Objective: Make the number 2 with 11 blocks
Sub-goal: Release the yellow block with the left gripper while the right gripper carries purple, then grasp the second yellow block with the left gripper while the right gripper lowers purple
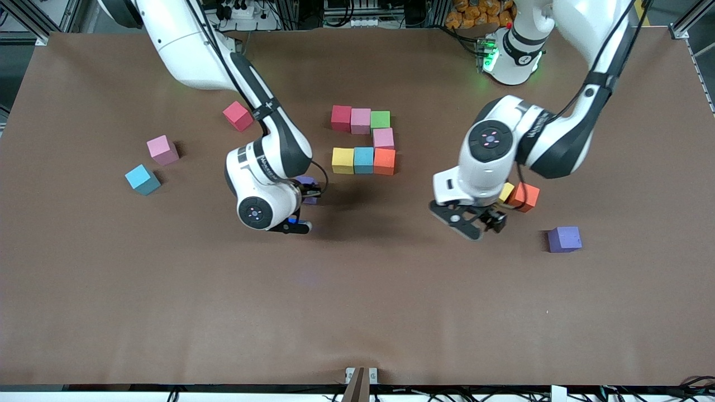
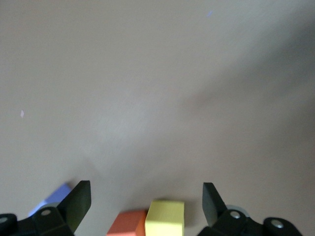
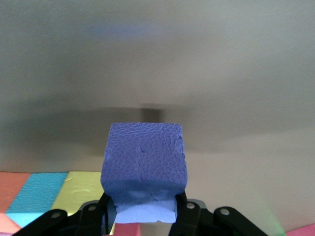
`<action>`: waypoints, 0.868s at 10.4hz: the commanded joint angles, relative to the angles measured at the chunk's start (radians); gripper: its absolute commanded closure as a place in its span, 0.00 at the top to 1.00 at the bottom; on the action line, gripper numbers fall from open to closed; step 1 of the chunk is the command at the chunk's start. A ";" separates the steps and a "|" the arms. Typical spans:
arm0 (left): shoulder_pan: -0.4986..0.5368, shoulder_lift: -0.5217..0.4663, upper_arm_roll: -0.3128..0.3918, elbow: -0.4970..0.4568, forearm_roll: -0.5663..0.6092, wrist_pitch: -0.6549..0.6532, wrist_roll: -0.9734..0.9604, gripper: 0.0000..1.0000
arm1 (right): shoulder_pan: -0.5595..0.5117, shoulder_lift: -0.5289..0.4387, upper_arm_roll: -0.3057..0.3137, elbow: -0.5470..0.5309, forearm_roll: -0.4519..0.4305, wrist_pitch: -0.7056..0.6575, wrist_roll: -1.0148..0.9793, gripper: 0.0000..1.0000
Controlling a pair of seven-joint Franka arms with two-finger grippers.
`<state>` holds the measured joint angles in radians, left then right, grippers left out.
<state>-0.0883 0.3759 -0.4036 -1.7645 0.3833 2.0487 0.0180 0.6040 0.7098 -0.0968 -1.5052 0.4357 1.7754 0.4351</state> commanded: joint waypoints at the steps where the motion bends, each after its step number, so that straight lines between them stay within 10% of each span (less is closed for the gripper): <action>1: 0.039 -0.098 -0.003 -0.134 -0.046 0.043 -0.041 1.00 | 0.032 0.052 -0.006 0.078 0.040 -0.013 0.074 0.00; 4: 0.074 -0.173 0.012 -0.350 -0.067 0.281 -0.078 1.00 | 0.065 0.088 -0.006 0.120 0.087 0.010 0.122 0.00; 9: 0.074 -0.170 0.034 -0.441 -0.072 0.422 -0.076 1.00 | 0.117 0.141 -0.007 0.192 0.075 0.001 0.162 0.00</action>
<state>-0.0191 0.2419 -0.3686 -2.1490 0.3299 2.4162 -0.0490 0.6984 0.8129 -0.0961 -1.3692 0.5007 1.7945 0.5709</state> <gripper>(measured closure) 0.000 0.511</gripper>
